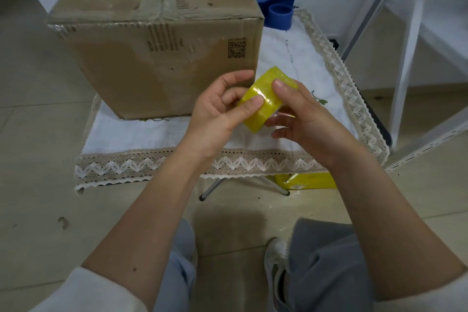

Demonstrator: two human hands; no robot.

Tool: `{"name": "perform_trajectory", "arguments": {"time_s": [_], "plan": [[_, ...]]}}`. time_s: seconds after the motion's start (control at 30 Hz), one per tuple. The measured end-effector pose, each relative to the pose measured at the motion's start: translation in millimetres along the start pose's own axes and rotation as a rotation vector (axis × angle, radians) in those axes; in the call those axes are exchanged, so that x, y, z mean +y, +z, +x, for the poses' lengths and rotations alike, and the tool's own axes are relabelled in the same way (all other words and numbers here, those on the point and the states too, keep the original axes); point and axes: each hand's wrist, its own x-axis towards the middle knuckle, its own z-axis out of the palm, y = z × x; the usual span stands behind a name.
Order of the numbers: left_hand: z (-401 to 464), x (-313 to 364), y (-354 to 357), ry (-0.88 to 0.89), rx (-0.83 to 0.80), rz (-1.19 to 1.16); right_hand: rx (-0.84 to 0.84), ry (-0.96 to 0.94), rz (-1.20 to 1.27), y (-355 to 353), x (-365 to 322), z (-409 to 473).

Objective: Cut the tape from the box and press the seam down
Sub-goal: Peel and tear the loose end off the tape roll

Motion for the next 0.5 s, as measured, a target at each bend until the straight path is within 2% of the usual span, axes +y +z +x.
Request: {"name": "perform_trajectory", "arguments": {"time_s": [0.13, 0.3, 0.5], "plan": [[6.3, -7.9, 12.5, 0.042, 0.007, -0.004, 0.106, -0.004, -0.048, -10.3, -8.3, -4.7], [17.2, -14.3, 24.9, 0.084, 0.029, 0.005, 0.356, 0.078, -0.123, -14.1, -13.8, -7.5], [27.2, -25.3, 40.6, 0.055, 0.115, 0.08, 0.432, -0.044, -0.056, -20.3, -18.9, -3.5]]}}
